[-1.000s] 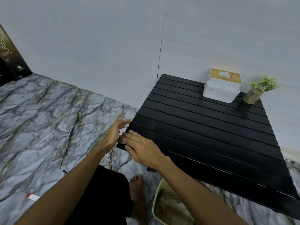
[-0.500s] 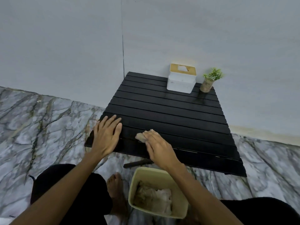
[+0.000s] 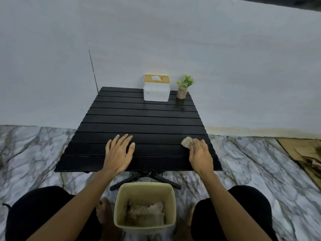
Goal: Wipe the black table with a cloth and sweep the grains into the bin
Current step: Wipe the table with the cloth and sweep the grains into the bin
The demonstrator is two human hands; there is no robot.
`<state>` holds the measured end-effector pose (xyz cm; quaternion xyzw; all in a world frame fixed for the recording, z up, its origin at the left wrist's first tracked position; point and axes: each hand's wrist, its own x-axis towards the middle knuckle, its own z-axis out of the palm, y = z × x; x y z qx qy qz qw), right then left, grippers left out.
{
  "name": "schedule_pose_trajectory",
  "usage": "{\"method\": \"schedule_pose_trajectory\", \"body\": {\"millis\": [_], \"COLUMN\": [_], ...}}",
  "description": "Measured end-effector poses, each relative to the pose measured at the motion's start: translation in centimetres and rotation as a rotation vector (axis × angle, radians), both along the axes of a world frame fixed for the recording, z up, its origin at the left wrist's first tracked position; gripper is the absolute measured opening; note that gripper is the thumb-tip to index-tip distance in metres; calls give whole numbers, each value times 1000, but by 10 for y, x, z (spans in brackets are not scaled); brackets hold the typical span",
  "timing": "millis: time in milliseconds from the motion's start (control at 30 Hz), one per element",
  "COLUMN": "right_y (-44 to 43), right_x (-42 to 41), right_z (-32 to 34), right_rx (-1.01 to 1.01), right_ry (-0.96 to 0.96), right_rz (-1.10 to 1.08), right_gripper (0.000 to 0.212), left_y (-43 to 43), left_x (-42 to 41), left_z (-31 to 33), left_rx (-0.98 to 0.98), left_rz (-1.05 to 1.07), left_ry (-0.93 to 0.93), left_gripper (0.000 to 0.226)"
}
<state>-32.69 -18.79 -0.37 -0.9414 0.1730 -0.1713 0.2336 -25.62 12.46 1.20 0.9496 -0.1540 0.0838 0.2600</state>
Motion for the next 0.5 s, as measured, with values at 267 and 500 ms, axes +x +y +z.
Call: {"method": "schedule_pose_trajectory", "body": {"millis": [267, 500], "right_y": [-27, -27], "right_x": [1, 7], "right_z": [-4, 1], "right_rx": [-151, -169], "right_ry": [164, 272], "right_rz": [-66, -21], "right_gripper": [64, 66], "left_y": [-8, -9], "left_x": [-5, 5], "left_z": [-1, 5], "left_rx": [2, -7], "left_rz": [-13, -32], "left_ry": [18, 2], "left_gripper": [75, 70]}}
